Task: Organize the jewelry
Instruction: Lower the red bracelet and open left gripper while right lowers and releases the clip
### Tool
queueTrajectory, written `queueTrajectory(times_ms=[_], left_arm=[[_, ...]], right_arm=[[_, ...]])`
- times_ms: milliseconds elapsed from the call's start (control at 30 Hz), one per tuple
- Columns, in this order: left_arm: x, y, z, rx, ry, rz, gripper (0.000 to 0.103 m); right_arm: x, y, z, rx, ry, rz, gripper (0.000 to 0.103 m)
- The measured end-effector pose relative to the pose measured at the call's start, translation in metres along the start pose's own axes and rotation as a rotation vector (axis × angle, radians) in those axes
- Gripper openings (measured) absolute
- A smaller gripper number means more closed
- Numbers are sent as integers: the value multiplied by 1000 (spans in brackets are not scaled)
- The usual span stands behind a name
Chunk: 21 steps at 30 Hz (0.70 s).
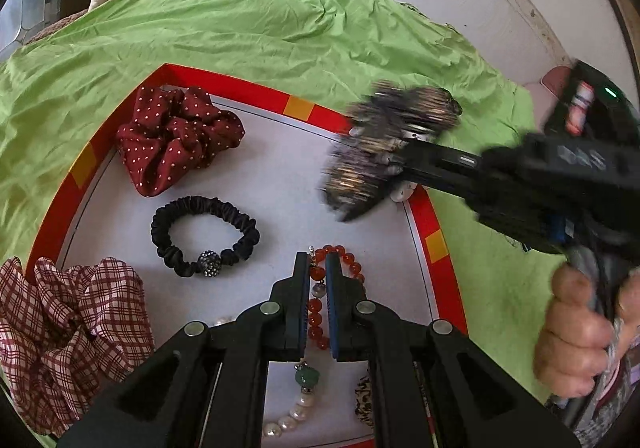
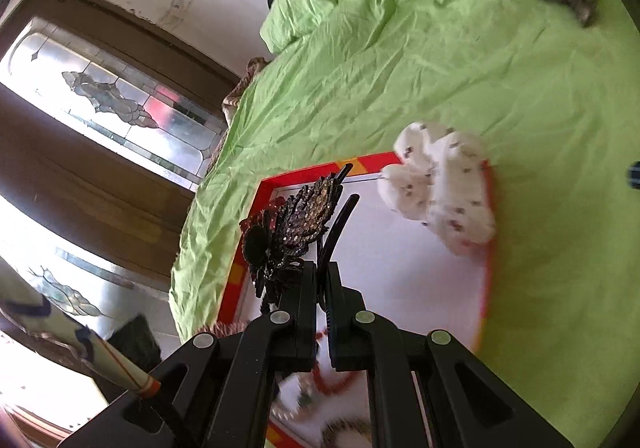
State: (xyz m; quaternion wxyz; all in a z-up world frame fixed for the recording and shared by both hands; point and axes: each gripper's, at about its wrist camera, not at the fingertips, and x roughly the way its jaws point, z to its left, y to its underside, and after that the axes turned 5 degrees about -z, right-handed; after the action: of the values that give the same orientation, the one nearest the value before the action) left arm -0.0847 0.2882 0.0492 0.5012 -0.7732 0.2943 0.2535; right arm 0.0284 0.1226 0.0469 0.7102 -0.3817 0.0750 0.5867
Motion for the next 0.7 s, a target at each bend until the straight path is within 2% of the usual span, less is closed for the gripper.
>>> queueTrajectory(times_ms=[200, 333, 500, 700], left_arm=[[2, 0, -1, 3, 6, 2, 7], [4, 0, -3, 8, 9, 8, 7], [7, 0, -6, 18, 13, 16, 7], [6, 0, -8, 28, 12, 15, 7]], right_arm=[[36, -5, -8, 85, -55, 48, 5], [44, -12, -10, 88, -50, 52, 5], [49, -16, -19, 89, -18, 52, 8], [34, -8, -17, 61, -3, 39, 8]])
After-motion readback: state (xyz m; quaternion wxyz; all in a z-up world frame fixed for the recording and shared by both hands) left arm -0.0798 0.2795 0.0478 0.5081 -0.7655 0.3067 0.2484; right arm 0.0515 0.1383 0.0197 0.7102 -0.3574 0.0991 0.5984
